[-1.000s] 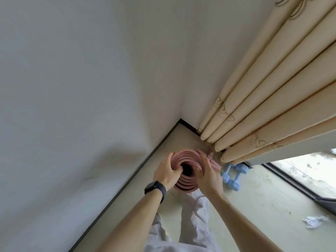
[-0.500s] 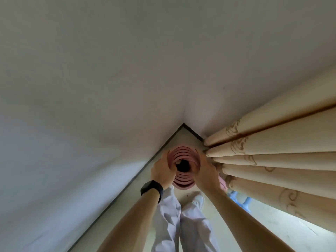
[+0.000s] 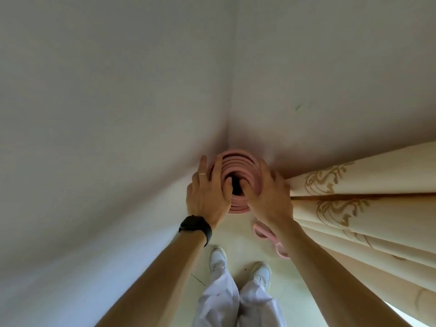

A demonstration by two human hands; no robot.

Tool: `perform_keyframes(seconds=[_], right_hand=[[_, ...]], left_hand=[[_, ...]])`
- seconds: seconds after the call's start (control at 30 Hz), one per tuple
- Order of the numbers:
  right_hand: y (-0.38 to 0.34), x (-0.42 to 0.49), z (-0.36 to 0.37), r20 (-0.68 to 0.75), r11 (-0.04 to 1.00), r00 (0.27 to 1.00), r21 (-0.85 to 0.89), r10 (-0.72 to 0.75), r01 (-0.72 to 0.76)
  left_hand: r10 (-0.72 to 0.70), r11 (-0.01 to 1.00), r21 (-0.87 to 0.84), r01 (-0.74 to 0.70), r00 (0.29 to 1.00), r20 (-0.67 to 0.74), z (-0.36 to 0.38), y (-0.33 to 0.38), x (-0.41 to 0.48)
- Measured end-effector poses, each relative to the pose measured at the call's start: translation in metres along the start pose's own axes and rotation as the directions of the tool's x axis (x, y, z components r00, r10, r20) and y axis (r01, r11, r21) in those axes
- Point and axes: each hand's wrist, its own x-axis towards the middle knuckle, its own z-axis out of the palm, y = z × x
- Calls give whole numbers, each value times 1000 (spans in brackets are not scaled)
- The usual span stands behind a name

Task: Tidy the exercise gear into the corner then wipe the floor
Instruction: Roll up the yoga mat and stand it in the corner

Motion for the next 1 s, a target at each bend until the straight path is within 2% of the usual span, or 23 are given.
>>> perform_keyframes(seconds=[0.07, 0.13, 0.2, 0.27, 0.37, 0.43, 0.47, 0.53, 0.6, 0.7, 0.8, 0.9, 1.0], right_hand=[[2, 2, 2, -58, 1000, 998, 4, -20, 21], [6, -4, 6, -117, 999, 992, 23, -38, 40], [14, -10, 19, -64, 997, 995, 8, -71, 71], [18, -8, 29, 5, 998, 999, 45, -50, 50], [11, 1, 20, -73, 990, 997, 143, 31, -21], [10, 4, 15, -183, 990, 981, 111, -64, 85], [11, 6, 17, -175, 987, 975, 58, -138, 150], [18, 10, 27, -66, 971, 969, -25, -237, 236], [26, 11, 35, -9, 967, 967, 8, -254, 254], [24, 12, 32, -83, 961, 973, 163, -214, 225], [9, 9, 23, -184, 939, 980, 321, -68, 126], [-3, 12, 16, -206, 939, 978, 334, -15, 85], [-1, 13, 16, -115, 955, 991, 280, -69, 99]], left_hand=[[75, 997, 20, -74, 996, -48, 14, -1, 3], [156, 985, 68, -156, 988, 7, 26, -5, -1], [194, 972, 120, -202, 978, 78, 34, -11, -4], [206, 963, 160, -218, 974, 93, 36, -15, 1], [235, 949, 206, -239, 971, 42, 27, -4, 15], [315, 926, 210, -314, 949, 31, 26, -5, 19], [337, 918, 207, -338, 941, 41, 27, -11, 19], [317, 926, 195, -324, 946, 65, 32, -22, 21], [299, 929, 206, -309, 951, 79, 38, -25, 19], [299, 925, 219, -312, 950, 91, 38, -14, 26], [244, 943, 206, -260, 964, 100, 36, 2, 38], [213, 949, 215, -231, 972, 104, 32, 10, 48], [225, 943, 233, -239, 971, 84, 32, 0, 47]])
